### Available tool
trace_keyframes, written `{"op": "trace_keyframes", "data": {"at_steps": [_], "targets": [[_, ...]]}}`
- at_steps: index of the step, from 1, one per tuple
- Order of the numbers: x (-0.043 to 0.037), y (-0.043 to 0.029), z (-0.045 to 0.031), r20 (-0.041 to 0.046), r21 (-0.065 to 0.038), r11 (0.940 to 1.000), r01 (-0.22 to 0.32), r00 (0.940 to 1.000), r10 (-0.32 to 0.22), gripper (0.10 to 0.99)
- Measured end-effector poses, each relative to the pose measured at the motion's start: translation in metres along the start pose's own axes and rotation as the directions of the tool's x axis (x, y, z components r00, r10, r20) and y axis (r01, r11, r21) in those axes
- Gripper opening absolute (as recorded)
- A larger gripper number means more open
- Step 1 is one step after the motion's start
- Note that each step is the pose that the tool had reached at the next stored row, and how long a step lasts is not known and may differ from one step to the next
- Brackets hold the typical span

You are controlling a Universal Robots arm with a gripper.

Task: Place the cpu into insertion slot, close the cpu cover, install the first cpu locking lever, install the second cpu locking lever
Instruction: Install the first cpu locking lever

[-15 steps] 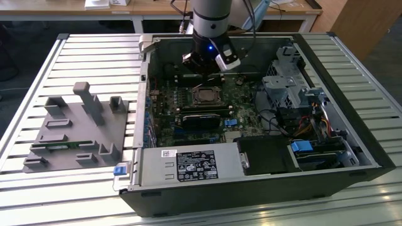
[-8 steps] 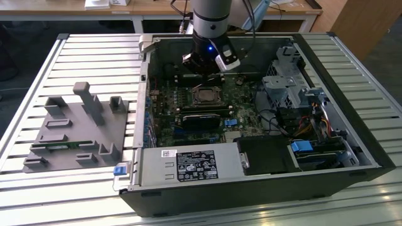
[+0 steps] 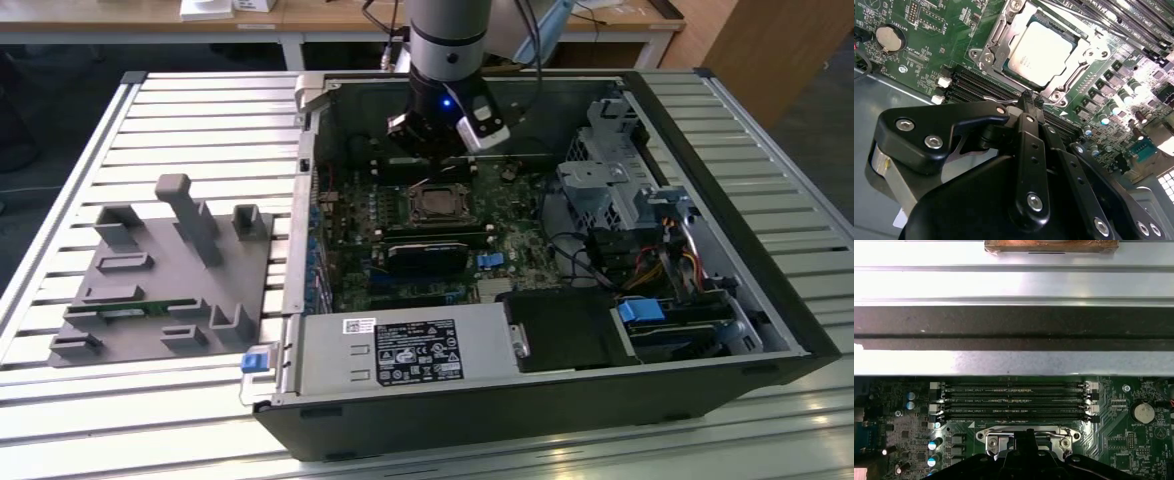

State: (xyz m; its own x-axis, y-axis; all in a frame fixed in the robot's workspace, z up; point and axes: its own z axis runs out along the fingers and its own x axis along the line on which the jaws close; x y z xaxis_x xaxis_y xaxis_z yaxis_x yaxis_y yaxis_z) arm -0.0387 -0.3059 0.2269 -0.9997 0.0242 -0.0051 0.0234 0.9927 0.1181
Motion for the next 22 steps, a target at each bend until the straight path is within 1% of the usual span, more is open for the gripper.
{"op": "trace_keyframes", "data": {"at_steps": [7, 17, 22], "targets": [[0.0001, 0.0041, 0.0036, 0.0001, 0.0, 1.0, -0.001, 1.0, 0.001, 0.106], [-0.0007, 0.0067, 0.006, 0.0001, 0.0, 1.0, -0.001, 1.0, 0.001, 0.106], [-0.0023, 0.0076, 0.0077, 0.0001, 0.0, 1.0, -0.001, 1.0, 0.001, 0.106]]}}
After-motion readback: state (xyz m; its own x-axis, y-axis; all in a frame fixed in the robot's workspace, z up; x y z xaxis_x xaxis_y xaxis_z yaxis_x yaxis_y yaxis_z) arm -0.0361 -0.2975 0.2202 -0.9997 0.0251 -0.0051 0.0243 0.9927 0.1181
